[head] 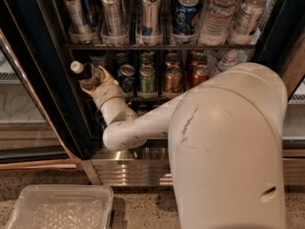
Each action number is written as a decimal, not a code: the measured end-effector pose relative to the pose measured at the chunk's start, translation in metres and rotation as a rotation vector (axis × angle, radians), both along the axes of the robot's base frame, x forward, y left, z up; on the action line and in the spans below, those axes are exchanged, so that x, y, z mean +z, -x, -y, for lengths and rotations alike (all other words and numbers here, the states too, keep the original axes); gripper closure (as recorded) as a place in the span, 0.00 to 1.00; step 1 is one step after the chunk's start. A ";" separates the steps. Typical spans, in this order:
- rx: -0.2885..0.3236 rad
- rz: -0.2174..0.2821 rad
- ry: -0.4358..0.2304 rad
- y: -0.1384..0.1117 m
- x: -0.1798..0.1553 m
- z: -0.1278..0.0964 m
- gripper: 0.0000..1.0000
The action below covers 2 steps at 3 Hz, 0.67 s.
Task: Pick blue plastic bottle from middle shelf of fridge
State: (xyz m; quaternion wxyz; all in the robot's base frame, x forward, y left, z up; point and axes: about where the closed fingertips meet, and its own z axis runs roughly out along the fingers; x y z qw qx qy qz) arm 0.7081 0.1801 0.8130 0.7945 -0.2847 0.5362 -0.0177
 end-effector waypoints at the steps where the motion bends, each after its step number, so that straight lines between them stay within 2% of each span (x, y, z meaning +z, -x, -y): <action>1: 0.000 0.016 -0.001 0.006 0.009 0.002 1.00; 2: -0.014 0.116 -0.011 0.047 0.056 0.013 1.00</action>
Offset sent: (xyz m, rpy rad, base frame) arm -0.1408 -0.0330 0.1761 0.0547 -0.3511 -0.0235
